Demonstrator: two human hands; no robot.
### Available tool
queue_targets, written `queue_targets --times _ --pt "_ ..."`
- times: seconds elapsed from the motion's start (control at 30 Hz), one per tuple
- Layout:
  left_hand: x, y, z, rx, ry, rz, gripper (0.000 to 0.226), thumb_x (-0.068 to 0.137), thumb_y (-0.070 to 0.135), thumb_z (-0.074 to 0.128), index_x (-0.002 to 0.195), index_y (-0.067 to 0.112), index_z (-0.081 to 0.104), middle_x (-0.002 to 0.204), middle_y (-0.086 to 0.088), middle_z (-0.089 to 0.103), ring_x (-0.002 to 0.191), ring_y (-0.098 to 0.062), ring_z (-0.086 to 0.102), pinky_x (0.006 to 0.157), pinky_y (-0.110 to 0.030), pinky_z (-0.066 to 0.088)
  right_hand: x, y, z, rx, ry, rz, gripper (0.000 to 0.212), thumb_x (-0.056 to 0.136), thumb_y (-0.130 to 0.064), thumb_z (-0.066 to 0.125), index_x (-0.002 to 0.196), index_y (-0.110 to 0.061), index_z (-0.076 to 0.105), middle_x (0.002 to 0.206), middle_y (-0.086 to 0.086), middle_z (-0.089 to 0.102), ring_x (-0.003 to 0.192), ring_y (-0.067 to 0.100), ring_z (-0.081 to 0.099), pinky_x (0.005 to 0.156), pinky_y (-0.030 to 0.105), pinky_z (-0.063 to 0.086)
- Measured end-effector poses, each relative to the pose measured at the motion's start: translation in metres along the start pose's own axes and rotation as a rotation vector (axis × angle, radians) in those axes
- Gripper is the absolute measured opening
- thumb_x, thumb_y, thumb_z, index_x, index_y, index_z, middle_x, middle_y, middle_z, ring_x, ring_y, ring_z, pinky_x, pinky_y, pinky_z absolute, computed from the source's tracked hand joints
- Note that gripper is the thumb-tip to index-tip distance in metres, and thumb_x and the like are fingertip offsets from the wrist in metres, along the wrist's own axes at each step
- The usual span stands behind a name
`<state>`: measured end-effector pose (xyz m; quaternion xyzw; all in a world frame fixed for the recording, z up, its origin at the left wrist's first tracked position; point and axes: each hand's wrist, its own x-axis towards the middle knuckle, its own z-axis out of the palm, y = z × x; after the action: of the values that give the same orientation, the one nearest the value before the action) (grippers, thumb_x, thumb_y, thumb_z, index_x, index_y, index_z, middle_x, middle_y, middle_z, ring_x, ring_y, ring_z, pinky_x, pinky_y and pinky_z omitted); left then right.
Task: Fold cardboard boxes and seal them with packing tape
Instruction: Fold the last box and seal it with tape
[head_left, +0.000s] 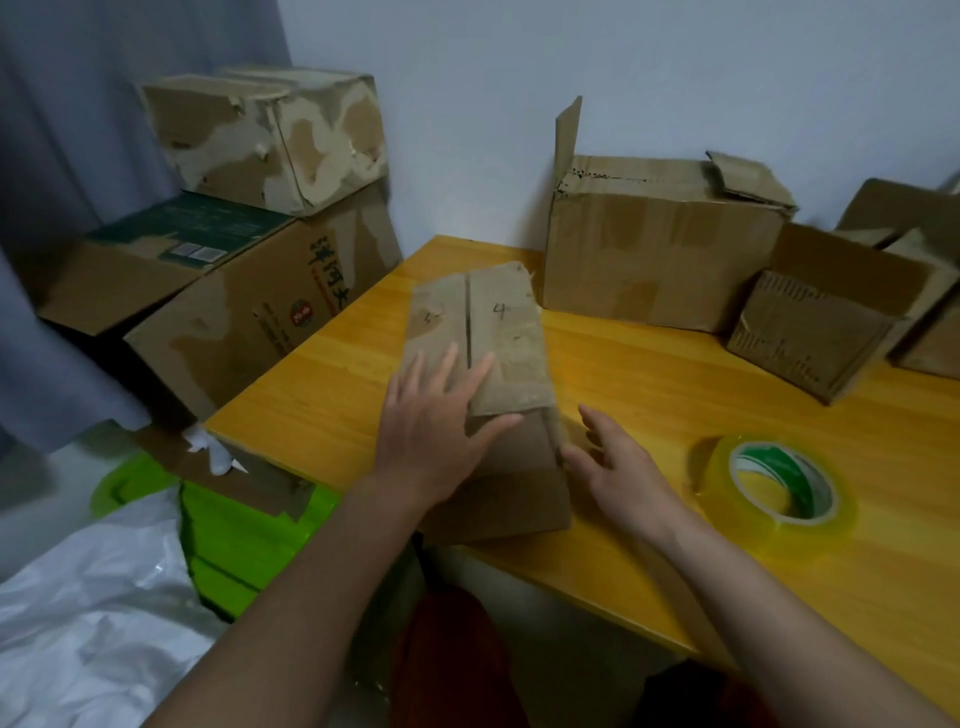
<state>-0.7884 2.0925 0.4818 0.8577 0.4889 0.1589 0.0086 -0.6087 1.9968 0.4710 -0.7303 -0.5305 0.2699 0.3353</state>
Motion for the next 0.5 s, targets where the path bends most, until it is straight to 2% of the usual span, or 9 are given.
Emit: queue_targets --times 0.07,0.1,0.17,0.23,0.3,0.37,0.43,0.5 --pt "-0.005 -0.018 -0.004 -0.193 0.054 -0.013 0.085 0.078 0.085 0.013 0.151 0.041 0.019 0.161 0.002 0.02 0.148 -0.022 0.016 0.117 -0.047 0.023 0.0 -0.005 -0.002 0.133 0.022 0.142 0.064 0.094 -0.044 0.052 0.148 -0.017 0.031 0.146 0.005 0.042 0.13 0.022 0.044 0.109 0.04 0.037" --pt "-0.008 -0.027 -0.005 -0.313 0.07 -0.031 0.083 0.079 0.083 0.015 0.15 0.041 0.021 0.16 0.004 0.02 0.147 -0.018 0.016 0.116 -0.046 0.025 0.001 -0.012 -0.003 0.304 0.006 0.255 0.065 0.092 -0.047 0.053 0.145 -0.014 0.036 0.139 0.008 0.049 0.122 0.024 0.052 0.105 0.042 0.041" --pt "-0.015 -0.04 -0.004 -0.517 0.088 -0.063 0.078 0.081 0.08 0.021 0.149 0.042 0.024 0.16 0.008 0.021 0.147 -0.011 0.017 0.115 -0.046 0.028 0.001 -0.03 -0.003 0.783 -0.141 0.448 0.06 0.09 -0.048 0.056 0.13 -0.005 0.048 0.116 0.016 0.063 0.098 0.026 0.065 0.091 0.044 0.052" --pt "-0.023 -0.046 -0.003 -0.608 0.086 -0.065 0.079 0.081 0.083 0.018 0.148 0.041 0.025 0.159 0.009 0.022 0.146 -0.009 0.019 0.115 -0.045 0.028 -0.001 -0.048 -0.001 0.999 -0.288 0.492 0.047 0.09 -0.044 0.057 0.117 -0.005 0.056 0.101 0.015 0.069 0.088 0.027 0.067 0.081 0.04 0.055" --pt "-0.026 -0.046 -0.008 -0.645 0.085 -0.088 0.089 0.077 0.088 0.012 0.148 0.036 0.03 0.157 0.007 0.029 0.144 -0.01 0.025 0.115 -0.041 0.029 -0.001 -0.064 0.002 1.031 -0.315 0.459 0.036 0.09 -0.038 0.06 0.114 -0.011 0.06 0.097 0.01 0.073 0.089 0.025 0.069 0.077 0.037 0.056" --pt "-0.025 -0.041 -0.019 -0.716 0.072 -0.165 0.09 0.077 0.084 0.013 0.149 0.033 0.031 0.155 0.006 0.034 0.141 -0.012 0.031 0.113 -0.037 0.031 0.003 -0.079 0.001 0.967 -0.279 0.383 0.034 0.089 -0.034 0.063 0.117 -0.014 0.061 0.095 0.007 0.074 0.087 0.021 0.07 0.07 0.031 0.056" --pt "-0.027 -0.032 -0.026 -0.884 0.058 -0.196 0.084 0.079 0.077 0.022 0.151 0.036 0.024 0.153 0.009 0.035 0.137 -0.011 0.037 0.111 -0.039 0.035 0.007 -0.091 -0.004 0.774 -0.255 0.245 0.037 0.092 -0.031 0.061 0.128 -0.02 0.057 0.11 0.002 0.069 0.094 0.019 0.066 0.076 0.03 0.054" --pt "-0.033 -0.02 -0.028 -1.124 0.04 -0.237 0.081 0.084 0.076 0.034 0.152 0.035 0.022 0.148 0.007 0.042 0.131 -0.011 0.045 0.107 -0.042 0.042 0.011 -0.102 -0.015 0.468 -0.204 0.052 0.041 0.094 -0.025 0.058 0.134 -0.03 0.051 0.124 -0.007 0.058 0.102 0.015 0.058 0.082 0.029 0.05"
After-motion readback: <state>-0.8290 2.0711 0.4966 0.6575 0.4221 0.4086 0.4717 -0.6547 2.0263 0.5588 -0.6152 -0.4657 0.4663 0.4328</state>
